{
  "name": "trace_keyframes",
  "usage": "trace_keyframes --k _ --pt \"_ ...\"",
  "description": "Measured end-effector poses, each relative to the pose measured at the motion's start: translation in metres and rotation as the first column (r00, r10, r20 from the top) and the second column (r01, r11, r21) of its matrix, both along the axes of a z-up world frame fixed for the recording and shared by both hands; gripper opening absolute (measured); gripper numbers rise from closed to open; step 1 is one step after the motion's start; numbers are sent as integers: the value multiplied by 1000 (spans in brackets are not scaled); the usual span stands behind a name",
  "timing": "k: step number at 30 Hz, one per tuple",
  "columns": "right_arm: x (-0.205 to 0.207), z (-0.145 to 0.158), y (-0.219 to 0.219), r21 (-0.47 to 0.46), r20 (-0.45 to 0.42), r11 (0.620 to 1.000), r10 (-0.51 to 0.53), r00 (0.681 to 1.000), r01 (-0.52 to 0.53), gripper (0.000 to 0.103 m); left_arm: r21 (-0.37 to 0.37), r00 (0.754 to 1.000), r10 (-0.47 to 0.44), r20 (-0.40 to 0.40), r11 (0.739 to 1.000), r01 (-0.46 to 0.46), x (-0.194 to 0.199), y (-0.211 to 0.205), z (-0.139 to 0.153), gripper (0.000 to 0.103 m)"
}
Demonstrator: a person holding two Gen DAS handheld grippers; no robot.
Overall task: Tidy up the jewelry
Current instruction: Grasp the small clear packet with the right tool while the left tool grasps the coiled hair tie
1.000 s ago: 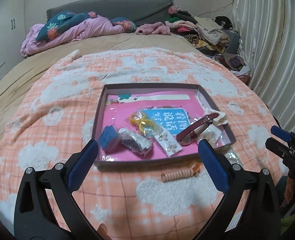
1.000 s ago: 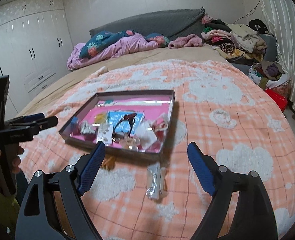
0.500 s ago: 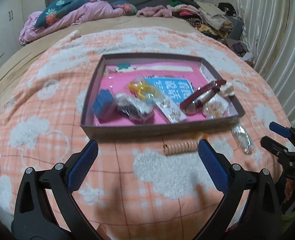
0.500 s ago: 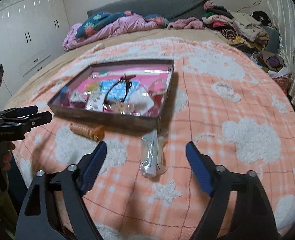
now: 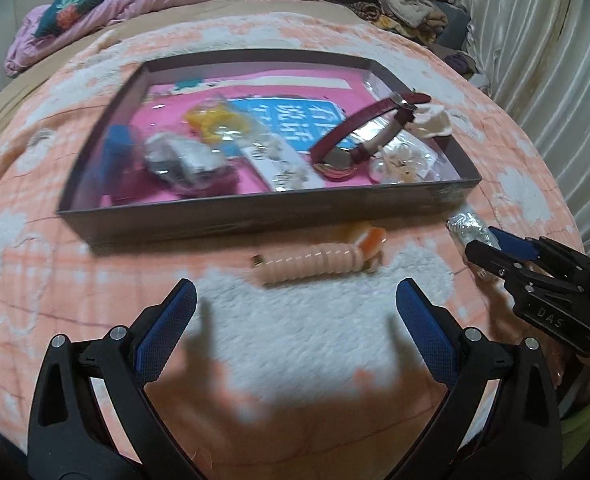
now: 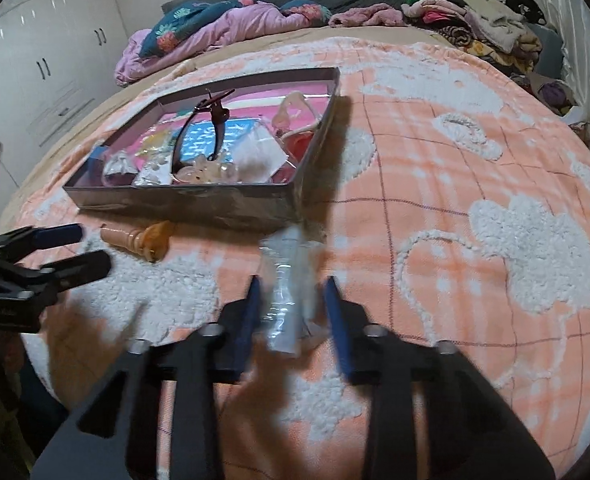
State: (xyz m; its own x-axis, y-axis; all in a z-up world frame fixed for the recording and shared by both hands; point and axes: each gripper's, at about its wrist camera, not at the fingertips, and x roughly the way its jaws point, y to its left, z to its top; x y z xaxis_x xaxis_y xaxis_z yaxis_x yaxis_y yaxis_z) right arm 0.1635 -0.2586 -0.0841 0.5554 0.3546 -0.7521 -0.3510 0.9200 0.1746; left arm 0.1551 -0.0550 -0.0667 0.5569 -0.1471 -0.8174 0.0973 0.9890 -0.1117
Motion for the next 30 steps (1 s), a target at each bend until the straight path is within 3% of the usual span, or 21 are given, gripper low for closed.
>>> trace_keyframes --k 10,11,12,14,22,30 --pt "-4 9 -11 47 20 999 -5 1000 4 25 59 1000 29 1 998 -29 23 -25 -16 93" --pt "-5 11 -12 54 24 999 -5 1000 4 25 66 999 34 8 997 -34 24 -26 -16 84" --pt "-5 12 -12 58 27 998 -3 1000 2 25 79 999 39 20 996 -40 24 -27 -15 68" --pt "-7 16 -12 65 38 998 1 999 -3 25 102 999 29 33 994 -33 23 -28 -15 66" --pt "-19 35 -7 87 84 995 32 996 -40 24 35 998 -4 55 999 2 5 -16 6 64" --pt "-30 58 12 90 142 991 83 986 -97 24 3 992 45 121 999 -46 -6 17 46 64"
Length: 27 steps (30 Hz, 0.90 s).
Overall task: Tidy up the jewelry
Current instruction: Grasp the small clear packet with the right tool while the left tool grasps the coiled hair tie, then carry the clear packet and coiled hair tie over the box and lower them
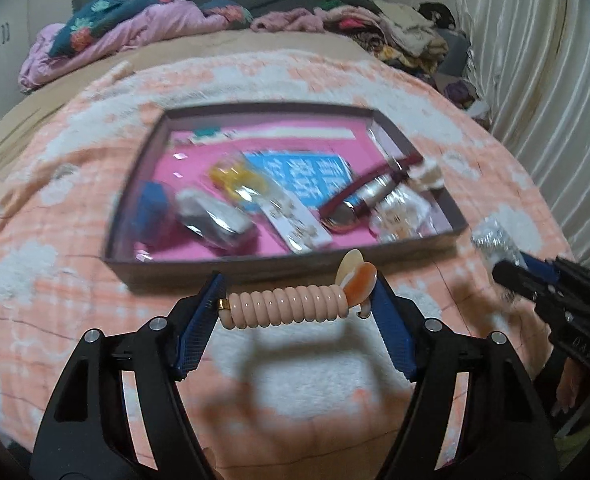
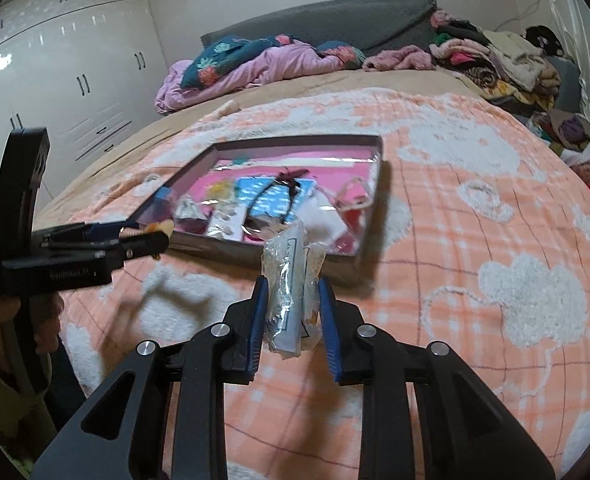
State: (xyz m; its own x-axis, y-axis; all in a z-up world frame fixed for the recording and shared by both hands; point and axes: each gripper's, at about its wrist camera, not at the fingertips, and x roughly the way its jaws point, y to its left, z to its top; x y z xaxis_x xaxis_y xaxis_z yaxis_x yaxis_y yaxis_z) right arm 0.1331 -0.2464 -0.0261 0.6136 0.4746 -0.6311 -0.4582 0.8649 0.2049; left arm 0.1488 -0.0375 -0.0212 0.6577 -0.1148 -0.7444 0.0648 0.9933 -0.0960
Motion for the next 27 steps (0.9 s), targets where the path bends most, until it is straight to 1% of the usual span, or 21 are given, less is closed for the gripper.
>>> trace_keyframes --k 4,9,15,20,27 --pt "-2 12 10 8 25 1000 18 1000 -18 24 3 999 29 24 1000 -29 0 13 11 64" --pt "-2 30 20 22 64 999 31 997 -33 24 -11 997 60 44 998 -59 0 31 22 64" --pt "4 49 27 36 106 999 22 994 -26 24 -29 993 87 80 996 -84 3 44 37 65" --pt "12 57 32 45 122 999 16 992 -22 24 -40 990 94 103 995 -90 7 50 45 65" --pt "29 64 39 62 130 998 -9 991 1 24 -45 989 92 117 995 -87 23 49 49 65"
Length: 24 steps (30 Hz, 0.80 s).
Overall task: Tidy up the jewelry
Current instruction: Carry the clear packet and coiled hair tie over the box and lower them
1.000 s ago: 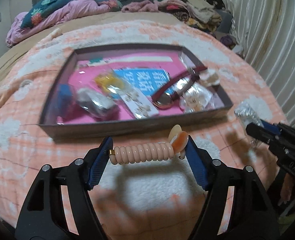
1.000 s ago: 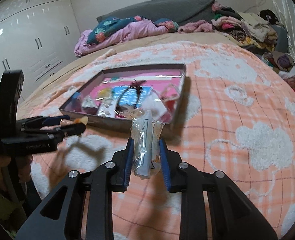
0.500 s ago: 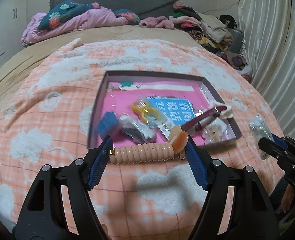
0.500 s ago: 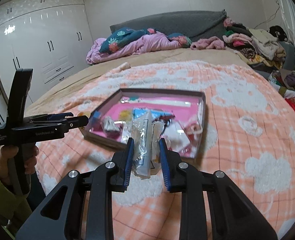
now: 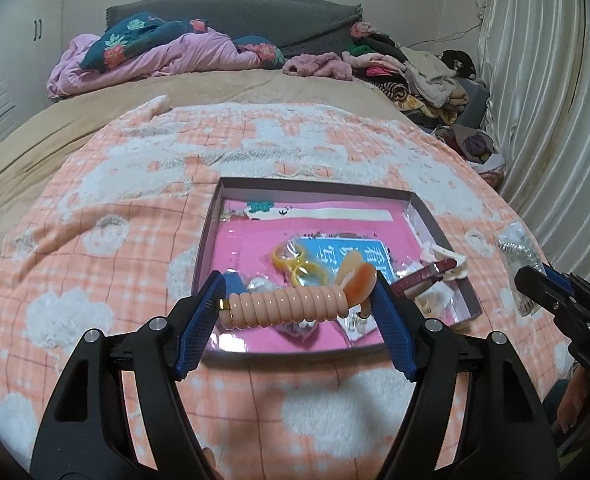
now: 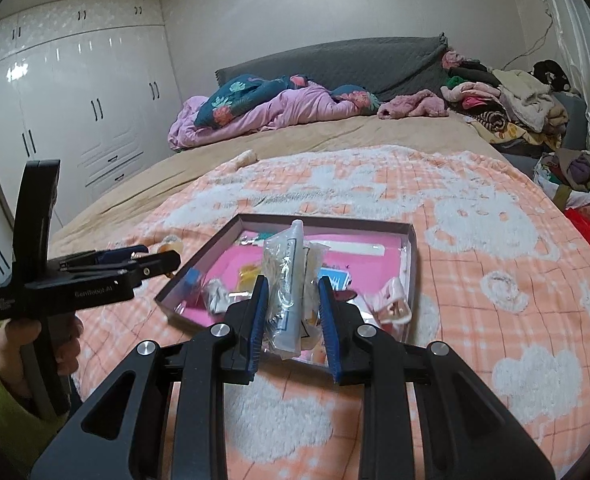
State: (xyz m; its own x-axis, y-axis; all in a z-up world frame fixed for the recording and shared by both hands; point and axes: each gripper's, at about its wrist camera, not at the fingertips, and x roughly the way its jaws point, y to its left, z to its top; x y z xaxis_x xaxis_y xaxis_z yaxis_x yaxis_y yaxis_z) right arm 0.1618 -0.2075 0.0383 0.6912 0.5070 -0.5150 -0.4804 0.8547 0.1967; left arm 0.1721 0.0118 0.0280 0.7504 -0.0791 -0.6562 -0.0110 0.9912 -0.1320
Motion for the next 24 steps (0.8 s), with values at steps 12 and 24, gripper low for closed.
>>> trace_keyframes --k 12,24 --pt "27 -27 -12 -38 -26 993 -117 993 116 24 7 998 -36 -60 999 36 33 -20 -32 65" --pt "47 -61 -22 -68 -87 986 -159 983 154 24 48 994 -55 -97 997 60 48 -36 -58 65"
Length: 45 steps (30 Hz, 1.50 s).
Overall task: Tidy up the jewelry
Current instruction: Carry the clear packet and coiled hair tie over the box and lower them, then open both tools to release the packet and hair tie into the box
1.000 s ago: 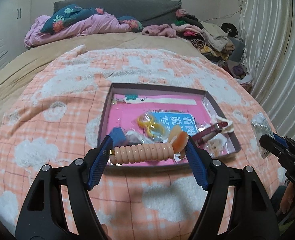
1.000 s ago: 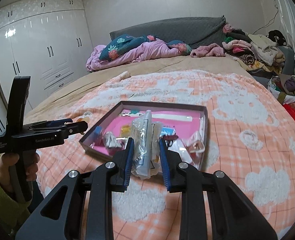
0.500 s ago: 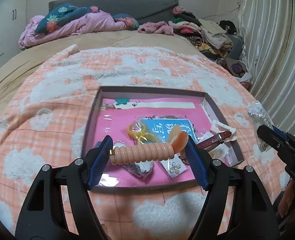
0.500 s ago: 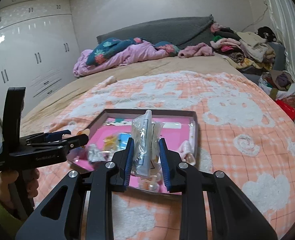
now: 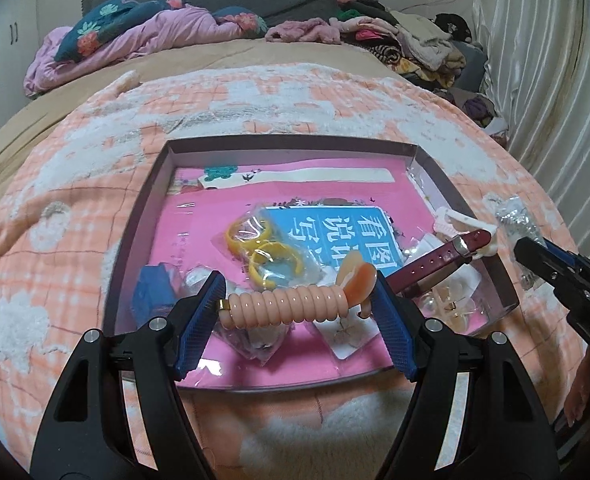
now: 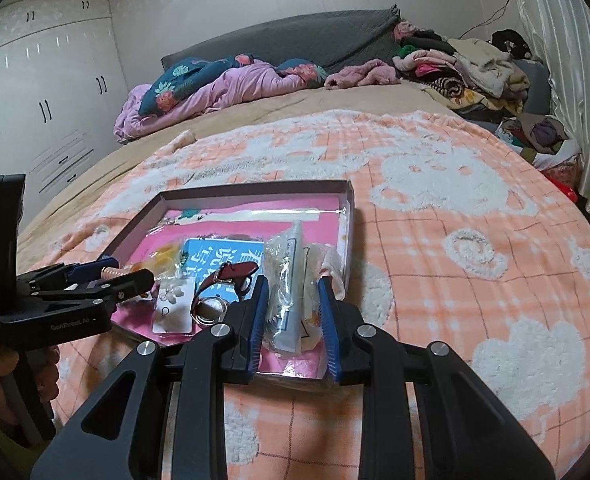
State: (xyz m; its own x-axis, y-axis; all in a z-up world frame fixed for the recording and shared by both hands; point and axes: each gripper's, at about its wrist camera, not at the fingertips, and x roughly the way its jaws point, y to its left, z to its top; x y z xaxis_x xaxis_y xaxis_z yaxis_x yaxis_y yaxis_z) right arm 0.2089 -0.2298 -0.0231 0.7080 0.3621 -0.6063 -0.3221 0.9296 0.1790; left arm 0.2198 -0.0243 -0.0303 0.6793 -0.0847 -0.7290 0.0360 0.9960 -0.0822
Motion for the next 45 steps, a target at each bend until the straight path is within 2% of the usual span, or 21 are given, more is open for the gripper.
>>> trace_keyframes --k 12,23,40,42,45 --pt "28 -7 19 -2 -52 1000 28 998 -29 25 26 1000 -9 -12 1000 10 7 -5 -9 65" --pt "26 -15 20 6 -62 999 52 997 -51 29 25 1000 -9 -13 1000 9 8 -5 -9 65" --pt "18 -7 3 37 -56 999 30 998 -28 44 30 999 -12 -30 999 13 12 -10 -10 67" --pt "17 -6 2 37 -57 999 28 998 -26 47 28 999 -16 -32 999 17 11 -10 -9 71" --pt "16 -6 2 38 -56 999 27 998 -25 52 24 999 -19 -31 1000 19 9 -11 -6 72"
